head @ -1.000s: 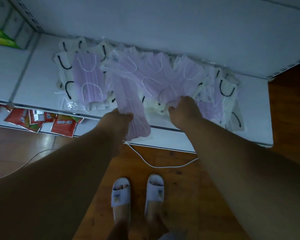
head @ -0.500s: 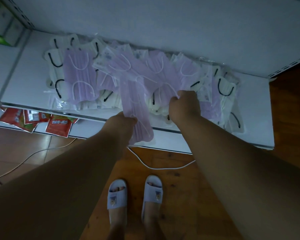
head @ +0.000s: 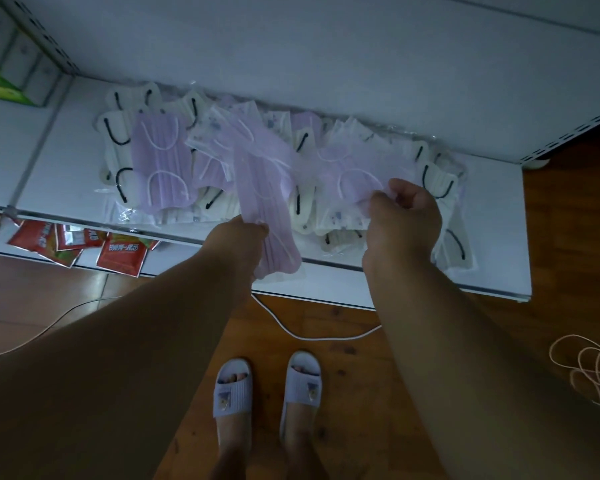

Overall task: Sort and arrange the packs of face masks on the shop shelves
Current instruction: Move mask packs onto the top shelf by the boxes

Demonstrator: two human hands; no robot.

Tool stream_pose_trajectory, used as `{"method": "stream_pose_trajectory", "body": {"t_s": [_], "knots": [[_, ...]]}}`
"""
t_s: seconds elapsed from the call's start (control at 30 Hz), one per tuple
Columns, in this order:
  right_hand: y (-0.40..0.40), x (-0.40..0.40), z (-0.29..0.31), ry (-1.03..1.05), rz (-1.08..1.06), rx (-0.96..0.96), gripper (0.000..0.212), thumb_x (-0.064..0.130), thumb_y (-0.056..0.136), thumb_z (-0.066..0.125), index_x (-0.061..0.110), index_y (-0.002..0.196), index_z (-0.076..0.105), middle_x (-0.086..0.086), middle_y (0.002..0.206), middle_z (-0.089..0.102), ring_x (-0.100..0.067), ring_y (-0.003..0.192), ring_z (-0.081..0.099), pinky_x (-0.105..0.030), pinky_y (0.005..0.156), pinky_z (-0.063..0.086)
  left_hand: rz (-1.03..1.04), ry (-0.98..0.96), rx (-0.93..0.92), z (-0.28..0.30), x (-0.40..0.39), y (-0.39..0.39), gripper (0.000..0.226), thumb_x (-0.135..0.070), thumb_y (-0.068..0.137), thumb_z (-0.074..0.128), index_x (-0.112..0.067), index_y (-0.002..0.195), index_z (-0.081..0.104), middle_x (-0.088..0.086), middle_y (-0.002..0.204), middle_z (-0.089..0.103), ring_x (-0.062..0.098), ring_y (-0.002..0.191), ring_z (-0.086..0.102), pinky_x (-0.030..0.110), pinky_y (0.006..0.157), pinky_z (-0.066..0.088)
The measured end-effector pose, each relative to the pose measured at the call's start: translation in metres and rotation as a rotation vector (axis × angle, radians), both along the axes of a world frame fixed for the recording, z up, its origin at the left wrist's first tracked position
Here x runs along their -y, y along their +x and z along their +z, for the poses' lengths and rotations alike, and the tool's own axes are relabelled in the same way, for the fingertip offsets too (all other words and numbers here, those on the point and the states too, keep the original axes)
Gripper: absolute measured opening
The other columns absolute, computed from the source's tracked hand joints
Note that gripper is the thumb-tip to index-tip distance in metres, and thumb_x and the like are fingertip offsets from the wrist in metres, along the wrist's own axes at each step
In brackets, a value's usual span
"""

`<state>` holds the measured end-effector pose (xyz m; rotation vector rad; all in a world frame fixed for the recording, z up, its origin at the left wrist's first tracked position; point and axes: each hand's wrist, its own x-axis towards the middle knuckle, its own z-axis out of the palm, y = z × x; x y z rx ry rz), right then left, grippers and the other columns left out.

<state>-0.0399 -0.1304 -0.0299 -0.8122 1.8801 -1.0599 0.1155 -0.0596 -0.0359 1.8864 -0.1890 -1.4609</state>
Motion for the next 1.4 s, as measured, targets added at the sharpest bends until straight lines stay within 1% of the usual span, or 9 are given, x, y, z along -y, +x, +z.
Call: {"method": "stream_pose_trajectory", "body": {"t_s": [0.2, 0.4, 0.73, 0.9, 1.03, 1.13, 1.2, 1.3, 1.4], "knots": [[-0.009, -0.002, 0.007, 0.143, -0.066, 0.602, 0.028, -0.012, 0.084, 0.058, 0.013, 0.096, 0.059, -0.015, 0.092, 0.064, -0.018, 0.063, 0.06, -0.024, 0.055, 0.047, 0.199, 0.003, -0.211, 0.004, 0.002, -0.008, 0.022, -0.019, 0.099, 0.06, -0.009, 0.118, 0.062, 0.015, 0.116, 0.067, 0.039, 0.108, 0.065, 0.056, 0.097, 0.053], [-0.007, -0.042, -0.002, 0.195, 0.433, 0.143, 0.037, -0.003, 0.084, 0.061, 0.027, 0.105, 0.06, -0.002, 0.111, 0.067, -0.019, 0.093, 0.067, -0.023, 0.064, 0.052, 0.234, -0.143, -0.505, 0.013, -0.001, -0.011, 0.047, -0.048, 0.103, 0.043, -0.015, 0.134, 0.056, 0.011, 0.124, 0.07, 0.035, 0.107, 0.07, 0.054, 0.096, 0.053], [0.042, -0.049, 0.001, 0.16, 0.661, -0.062, 0.02, 0.009, 0.091, 0.056, 0.028, 0.1, 0.055, 0.0, 0.099, 0.063, -0.023, 0.084, 0.068, -0.037, 0.066, 0.057, 0.263, -0.153, -0.402, 0.007, -0.031, 0.02, 0.032, -0.004, 0.1, 0.049, 0.002, 0.13, 0.056, 0.025, 0.113, 0.07, 0.037, 0.089, 0.073, 0.047, 0.07, 0.062], [0.073, -0.058, -0.007, 0.155, 0.78, -0.169, 0.016, 0.011, 0.096, 0.052, 0.026, 0.101, 0.05, 0.007, 0.098, 0.059, -0.015, 0.089, 0.062, -0.023, 0.065, 0.042, 0.329, -0.212, -0.365, -0.02, -0.047, 0.065, 0.056, -0.026, 0.083, 0.072, -0.008, 0.134, 0.058, 0.017, 0.126, 0.068, 0.038, 0.111, 0.068, 0.06, 0.102, 0.048], [0.103, -0.06, -0.013, 0.163, 1.107, -0.26, 0.013, 0.017, 0.094, 0.06, 0.023, 0.104, 0.056, 0.011, 0.088, 0.056, -0.011, 0.078, 0.055, -0.023, 0.063, 0.041, 0.283, -0.183, -0.29, -0.021, -0.049, 0.1, 0.053, -0.016, 0.08, 0.074, -0.004, 0.13, 0.058, 0.02, 0.124, 0.067, 0.038, 0.108, 0.067, 0.058, 0.097, 0.052], [0.121, -0.042, -0.027, 0.061, 1.182, -0.455, 0.023, 0.025, 0.093, 0.064, 0.019, 0.116, 0.061, -0.006, 0.13, 0.05, -0.022, 0.114, 0.053, -0.026, 0.089, 0.041, 0.159, -0.041, -0.071, -0.017, -0.047, 0.127, 0.018, -0.013, 0.095, 0.062, -0.013, 0.112, 0.056, 0.013, 0.113, 0.064, 0.031, 0.099, 0.064, 0.046, 0.083, 0.055], [0.126, -0.022, -0.038, 0.046, 1.181, -0.73, 0.035, 0.033, 0.096, 0.059, 0.025, 0.13, 0.057, -0.011, 0.16, 0.022, -0.027, 0.144, 0.028, -0.034, 0.112, 0.031, 0.133, -0.024, 0.006, -0.019, -0.048, 0.146, 0.015, -0.015, 0.094, 0.063, -0.017, 0.106, 0.055, 0.007, 0.103, 0.062, 0.03, 0.099, 0.062, 0.046, 0.088, 0.053], [0.12, 0.005, -0.053, 0.267, 1.311, -1.002, 0.054, 0.045, 0.098, 0.051, 0.035, 0.149, 0.038, -0.007, 0.166, -0.003, -0.027, 0.153, 0.005, -0.047, 0.12, 0.017, 0.134, -0.023, -0.019, -0.028, -0.048, 0.165, 0.05, -0.027, 0.069, 0.079, -0.013, 0.114, 0.064, 0.01, 0.107, 0.07, 0.032, 0.101, 0.066, 0.047, 0.092, 0.053], [0.119, 0.012, -0.057, 0.262, 1.298, -1.084, 0.048, 0.039, 0.101, 0.045, 0.027, 0.148, 0.042, 0.001, 0.165, 0.014, -0.029, 0.144, 0.029, -0.046, 0.111, 0.028, 0.161, -0.004, -0.033, -0.052, -0.048, 0.172, 0.078, -0.037, 0.05, 0.079, -0.021, 0.125, 0.065, 0.012, 0.115, 0.07, 0.041, 0.106, 0.066, 0.055, 0.094, 0.053]]}}
